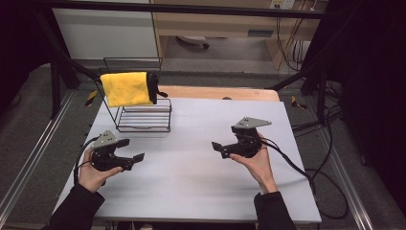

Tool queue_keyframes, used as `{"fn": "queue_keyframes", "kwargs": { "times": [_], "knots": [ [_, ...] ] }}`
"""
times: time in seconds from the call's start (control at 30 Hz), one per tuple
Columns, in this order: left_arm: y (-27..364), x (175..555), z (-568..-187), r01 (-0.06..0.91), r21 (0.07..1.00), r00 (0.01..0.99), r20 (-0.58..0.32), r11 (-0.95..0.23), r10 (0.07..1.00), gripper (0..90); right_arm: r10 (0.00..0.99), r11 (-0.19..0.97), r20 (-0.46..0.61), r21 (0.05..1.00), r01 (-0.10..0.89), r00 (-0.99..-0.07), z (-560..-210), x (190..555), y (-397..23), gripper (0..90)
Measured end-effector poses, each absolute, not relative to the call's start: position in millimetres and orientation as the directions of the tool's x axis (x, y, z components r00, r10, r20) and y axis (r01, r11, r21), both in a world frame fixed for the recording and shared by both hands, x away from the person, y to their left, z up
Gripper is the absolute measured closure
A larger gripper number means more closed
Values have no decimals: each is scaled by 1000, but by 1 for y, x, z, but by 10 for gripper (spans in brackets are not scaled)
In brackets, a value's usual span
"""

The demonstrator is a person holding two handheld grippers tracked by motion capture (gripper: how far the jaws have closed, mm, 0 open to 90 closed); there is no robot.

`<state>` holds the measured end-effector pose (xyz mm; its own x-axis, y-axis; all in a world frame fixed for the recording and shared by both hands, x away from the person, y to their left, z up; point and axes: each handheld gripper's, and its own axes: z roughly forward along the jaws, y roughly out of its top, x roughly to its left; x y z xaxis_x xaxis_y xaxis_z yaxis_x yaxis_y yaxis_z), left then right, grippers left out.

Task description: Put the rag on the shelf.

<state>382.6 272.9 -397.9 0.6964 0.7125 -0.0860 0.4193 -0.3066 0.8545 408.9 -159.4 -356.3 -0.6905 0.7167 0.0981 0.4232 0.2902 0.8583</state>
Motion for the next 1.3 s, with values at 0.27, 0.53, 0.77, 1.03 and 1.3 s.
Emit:
{"fn": "queue_keyframes", "kwargs": {
  "times": [0.27, 0.53, 0.77, 1.03, 1.3],
  "knots": [
    [272, 374, -414, 433, 838, 704, -83, -333, 706, 108, 741, 285, 120, 835, 471, -661, -389, 398, -190, 8],
    [273, 370, -423, 433, 834, 707, -78, -343, 703, 90, 743, 294, 120, 825, 483, -658, -414, 385, -218, 7],
    [275, 368, -429, 445, 820, 700, -66, -361, 711, 83, 747, 296, 132, 811, 504, -651, -433, 376, -240, 7],
    [278, 366, -436, 446, 812, 699, -54, -376, 713, 74, 752, 278, 152, 810, 517, -642, -444, 365, -259, 7],
    [280, 365, -439, 447, 811, 701, -56, -377, 711, 74, 758, 272, 155, 808, 523, -633, -447, 361, -263, 7]
  ]
}}
